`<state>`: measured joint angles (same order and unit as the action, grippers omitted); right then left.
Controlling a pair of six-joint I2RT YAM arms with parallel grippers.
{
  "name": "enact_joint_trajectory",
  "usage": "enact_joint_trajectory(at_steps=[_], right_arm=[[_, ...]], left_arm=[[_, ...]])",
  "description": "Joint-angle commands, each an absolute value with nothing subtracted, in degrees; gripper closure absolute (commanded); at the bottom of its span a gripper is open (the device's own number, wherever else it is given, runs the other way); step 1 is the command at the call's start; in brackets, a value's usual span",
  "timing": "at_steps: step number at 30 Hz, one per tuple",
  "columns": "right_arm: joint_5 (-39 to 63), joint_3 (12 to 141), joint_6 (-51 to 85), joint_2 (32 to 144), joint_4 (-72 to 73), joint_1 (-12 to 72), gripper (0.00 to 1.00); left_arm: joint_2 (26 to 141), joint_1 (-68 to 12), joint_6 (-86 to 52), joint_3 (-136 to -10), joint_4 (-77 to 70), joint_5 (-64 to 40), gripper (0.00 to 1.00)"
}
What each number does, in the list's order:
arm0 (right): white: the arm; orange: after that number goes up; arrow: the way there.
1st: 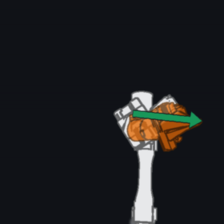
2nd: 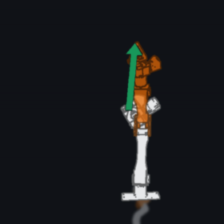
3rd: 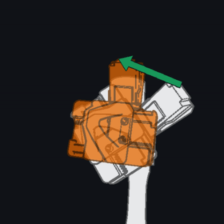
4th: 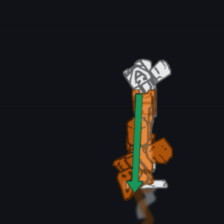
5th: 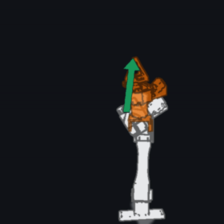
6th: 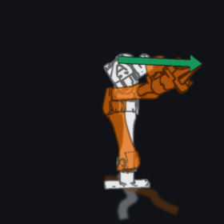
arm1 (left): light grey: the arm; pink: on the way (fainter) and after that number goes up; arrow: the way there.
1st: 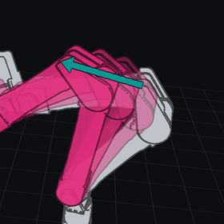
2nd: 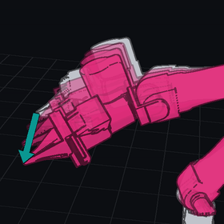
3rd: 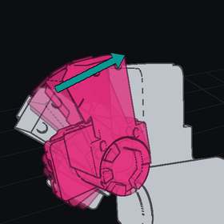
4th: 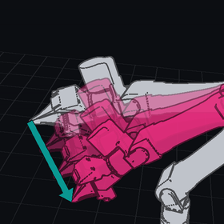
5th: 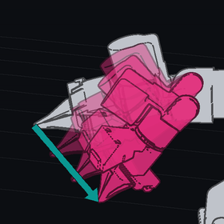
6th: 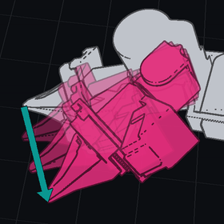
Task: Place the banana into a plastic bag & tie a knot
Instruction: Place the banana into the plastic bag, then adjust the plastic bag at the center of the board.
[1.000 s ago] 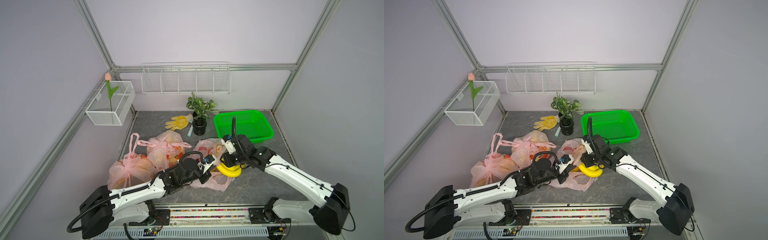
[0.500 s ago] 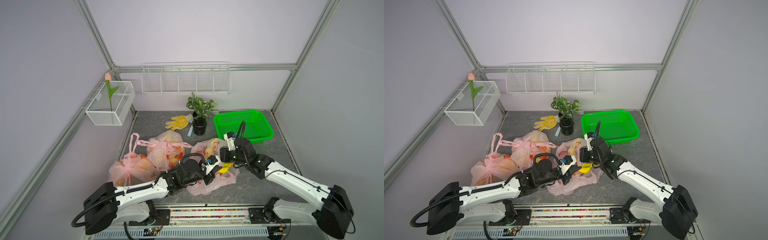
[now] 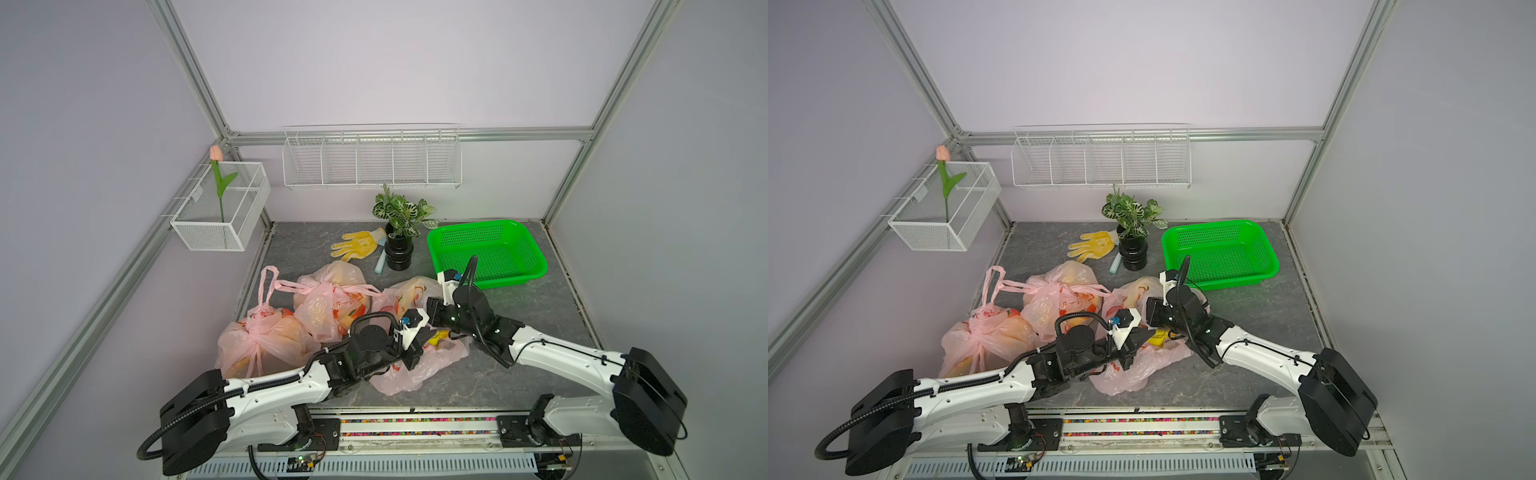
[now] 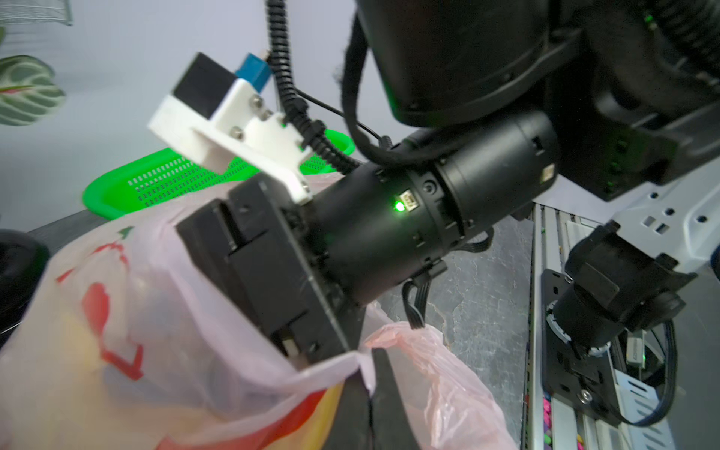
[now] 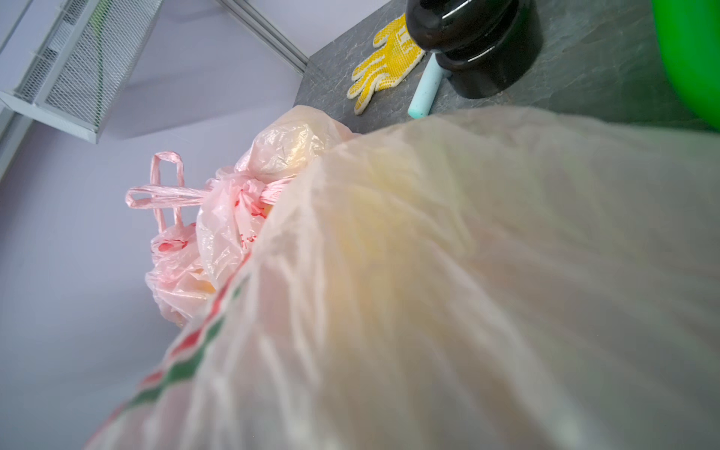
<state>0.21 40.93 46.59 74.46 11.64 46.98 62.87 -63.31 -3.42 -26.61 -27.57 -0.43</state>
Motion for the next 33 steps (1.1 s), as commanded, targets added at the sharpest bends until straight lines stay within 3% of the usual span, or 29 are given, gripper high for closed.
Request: enact_joint_trajectory(at_steps=[1, 4, 12, 18, 29, 31, 33], right_arm=[[-0.08, 42.55, 42.51, 70.87, 9.20, 46.98, 0.25], [1.68, 43.96, 37.98, 67.64, 3.39, 46.11, 0.16], [8.30, 46.47, 22.55, 55.20, -12.48, 44.65, 0.09], [-5.46, 49.81, 12.50, 50.22, -24.53, 43.36, 0.00], [-13.62, 54.28, 4.06, 60.92, -22.06, 42.68, 0.01], [-14.02, 54.79, 3.87, 62.72, -21.18, 42.72, 0.06], [-15.00, 55.61, 3.73, 64.09, -20.49, 42.71, 0.19]], left_arm=[[58.50, -59.14, -9.14, -24.30, -29.48, 4.39, 1.00], [55.60, -55.15, -12.90, -21.82, -29.86, 5.11, 1.00], [48.97, -51.50, -14.79, -19.71, -26.96, 7.73, 1.00], [46.96, -50.82, -13.59, -20.64, -23.72, 7.60, 1.00], [47.31, -50.46, -13.13, -22.84, -19.86, 7.91, 1.00], [47.79, -50.37, -13.14, -23.14, -19.71, 7.76, 1.00], [48.13, -50.22, -13.05, -23.72, -19.08, 7.73, 1.00]])
